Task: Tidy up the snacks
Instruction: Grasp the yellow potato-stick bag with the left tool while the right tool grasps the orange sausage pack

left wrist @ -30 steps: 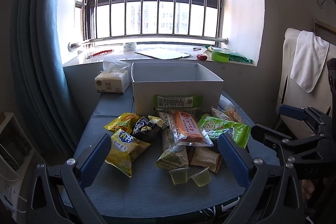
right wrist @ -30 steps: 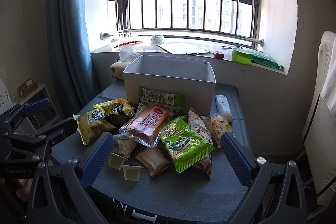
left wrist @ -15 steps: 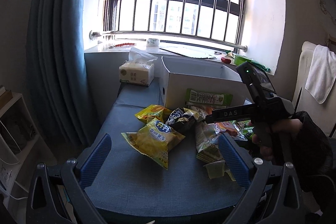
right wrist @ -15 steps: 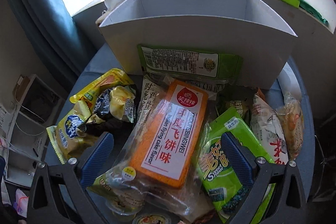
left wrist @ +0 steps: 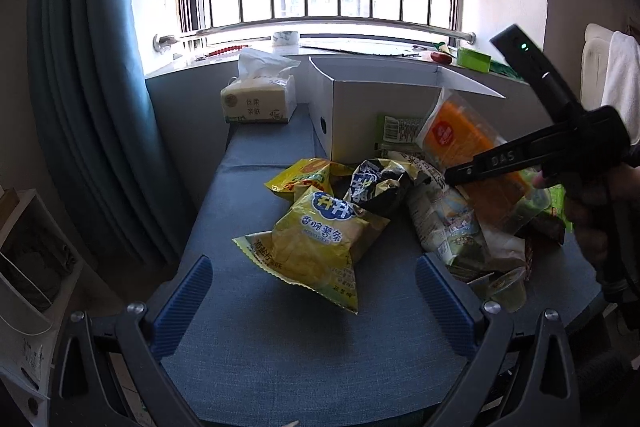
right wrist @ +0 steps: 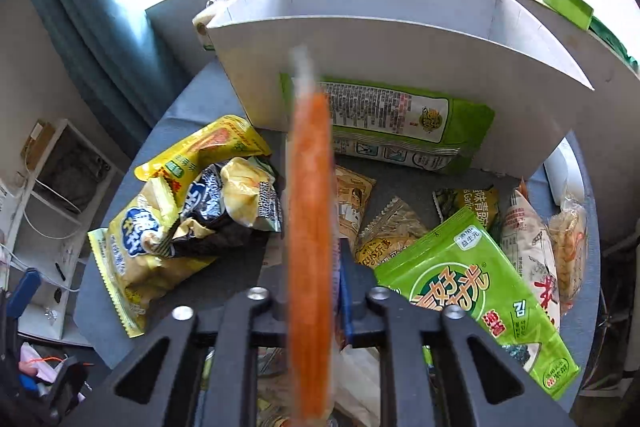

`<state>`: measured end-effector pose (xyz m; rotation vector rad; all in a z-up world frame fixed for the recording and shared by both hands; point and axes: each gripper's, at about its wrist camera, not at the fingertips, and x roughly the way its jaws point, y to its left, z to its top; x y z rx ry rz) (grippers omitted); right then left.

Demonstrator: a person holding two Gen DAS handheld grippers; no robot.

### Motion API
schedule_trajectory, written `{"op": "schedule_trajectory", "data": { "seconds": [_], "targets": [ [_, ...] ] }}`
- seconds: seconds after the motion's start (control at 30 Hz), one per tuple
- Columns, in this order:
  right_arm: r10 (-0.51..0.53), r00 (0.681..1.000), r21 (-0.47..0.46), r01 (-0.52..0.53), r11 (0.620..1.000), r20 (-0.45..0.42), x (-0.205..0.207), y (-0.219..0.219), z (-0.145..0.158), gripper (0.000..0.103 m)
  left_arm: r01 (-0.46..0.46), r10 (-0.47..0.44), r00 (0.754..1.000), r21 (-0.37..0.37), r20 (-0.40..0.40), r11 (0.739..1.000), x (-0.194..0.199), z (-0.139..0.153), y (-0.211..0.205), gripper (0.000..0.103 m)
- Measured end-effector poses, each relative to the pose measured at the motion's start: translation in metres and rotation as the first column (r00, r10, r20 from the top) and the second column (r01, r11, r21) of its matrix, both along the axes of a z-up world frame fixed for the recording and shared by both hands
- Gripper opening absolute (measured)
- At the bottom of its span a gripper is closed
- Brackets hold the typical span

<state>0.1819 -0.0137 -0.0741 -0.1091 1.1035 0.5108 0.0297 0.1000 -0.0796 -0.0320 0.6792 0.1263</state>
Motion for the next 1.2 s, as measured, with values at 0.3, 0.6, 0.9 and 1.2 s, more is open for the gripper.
{"op": "schedule_trajectory", "data": {
  "seconds": [0.3,0.6,0.9,1.2],
  "targets": [
    [-0.016,0.998,0.175,0.005,0.985,0.062,-0.047,-0.057,0.046,0.014,0.084,-0.069,0.989,0.107,-0.133,0.991,0.062,-0.03,0.003,0.103],
    [-0.048,0.995,0.261,0.023,0.965,0.091,-0.074,-0.096,0.063,0.014,0.17,-0.138,0.949,0.092,-0.285,0.981,0.099,-0.055,0.001,0.073],
    [-0.089,0.992,0.276,0.062,0.959,0.086,-0.068,-0.115,0.06,0.014,0.155,-0.16,0.979,-0.049,-0.127,0.987,0.066,-0.011,0.006,0.061],
    [-0.107,0.966,0.254,0.046,0.966,0.235,-0.013,-0.114,0.101,0.014,0.198,-0.167,0.958,-0.115,0.234,0.973,0.093,0.092,-0.003,0.061]
  ]
}}
